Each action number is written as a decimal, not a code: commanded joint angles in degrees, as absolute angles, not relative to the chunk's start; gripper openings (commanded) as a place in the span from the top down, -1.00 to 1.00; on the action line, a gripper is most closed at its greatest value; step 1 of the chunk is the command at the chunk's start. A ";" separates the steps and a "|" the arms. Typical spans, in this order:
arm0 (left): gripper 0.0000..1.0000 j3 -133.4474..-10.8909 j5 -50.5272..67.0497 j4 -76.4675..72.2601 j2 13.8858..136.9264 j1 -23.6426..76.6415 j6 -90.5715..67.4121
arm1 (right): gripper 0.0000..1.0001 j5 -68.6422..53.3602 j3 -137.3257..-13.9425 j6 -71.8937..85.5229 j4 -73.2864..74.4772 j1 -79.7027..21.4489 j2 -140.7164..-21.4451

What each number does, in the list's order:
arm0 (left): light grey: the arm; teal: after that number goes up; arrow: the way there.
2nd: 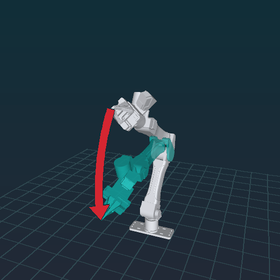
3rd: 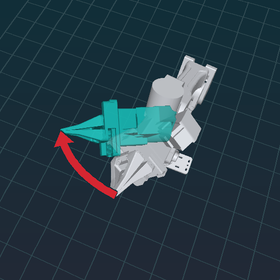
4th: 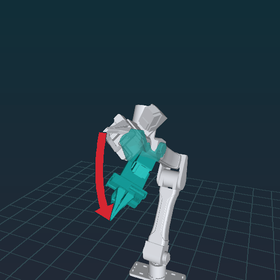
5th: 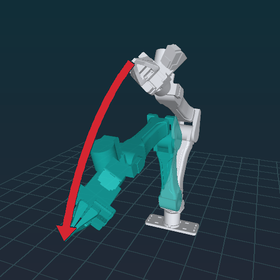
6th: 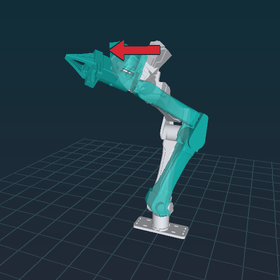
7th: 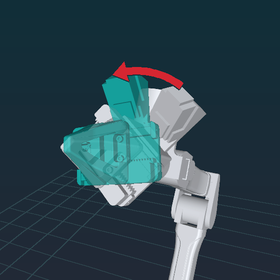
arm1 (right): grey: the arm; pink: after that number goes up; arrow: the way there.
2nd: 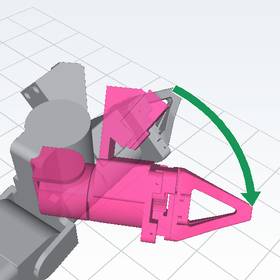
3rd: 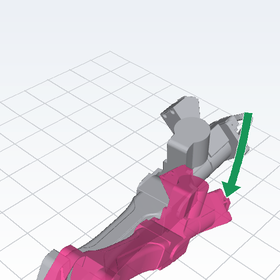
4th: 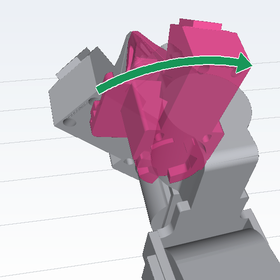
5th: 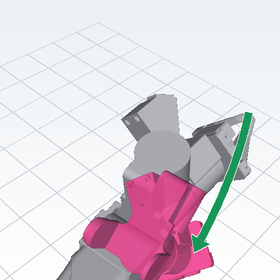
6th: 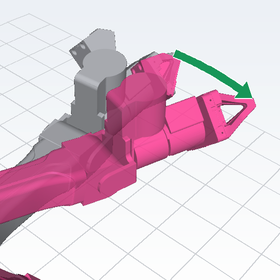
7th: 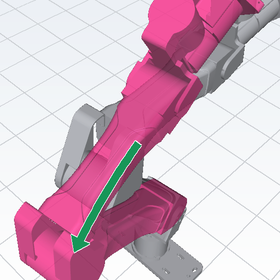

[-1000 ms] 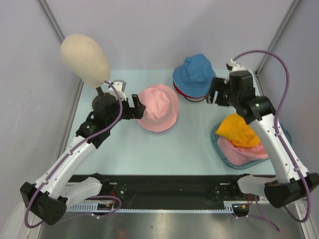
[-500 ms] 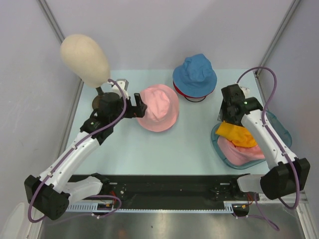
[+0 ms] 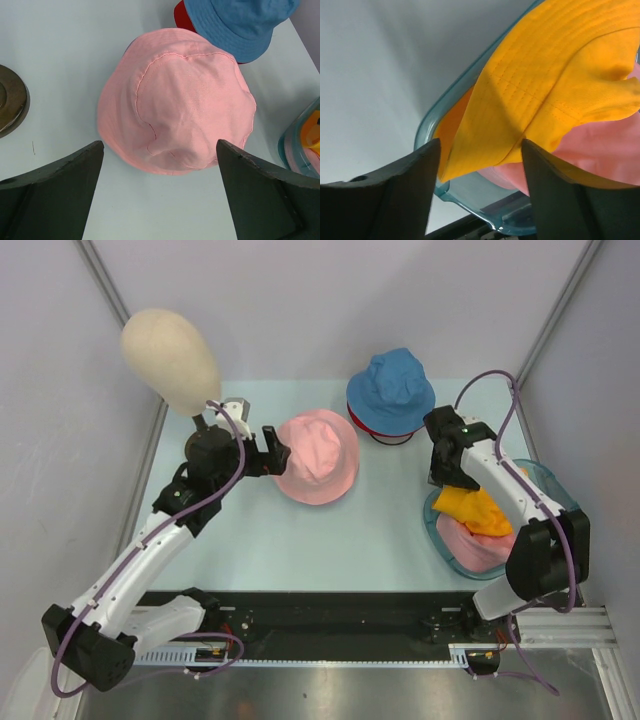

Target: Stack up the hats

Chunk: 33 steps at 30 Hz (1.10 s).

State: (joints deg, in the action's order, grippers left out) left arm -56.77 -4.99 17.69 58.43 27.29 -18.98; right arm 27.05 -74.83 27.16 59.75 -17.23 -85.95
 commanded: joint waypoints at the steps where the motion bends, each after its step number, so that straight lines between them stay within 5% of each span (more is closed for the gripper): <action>1: -0.99 -56.34 -6.50 16.43 57.04 26.72 -18.19 | -0.31 30.32 -76.64 26.28 61.96 -17.84 -87.72; 5: -0.99 -56.34 -6.59 16.17 57.13 26.81 -18.11 | 0.15 31.20 -76.81 25.67 63.45 -17.40 -86.49; 8: -1.00 -56.69 -6.42 16.08 57.39 26.81 -17.84 | 0.64 31.99 -79.97 24.44 67.30 -17.31 -84.91; 9: -1.00 -56.78 -6.33 16.00 57.39 26.81 -17.75 | 1.00 32.08 -81.63 23.74 68.11 -17.14 -83.86; 22: -1.00 -58.71 -5.45 15.91 58.36 26.81 -17.49 | 1.00 34.54 -111.77 9.59 77.53 -25.90 -78.40; 33: -1.00 -61.78 -4.83 16.17 57.13 26.81 -17.32 | 1.00 34.10 -104.23 -2.99 49.13 -36.56 -73.89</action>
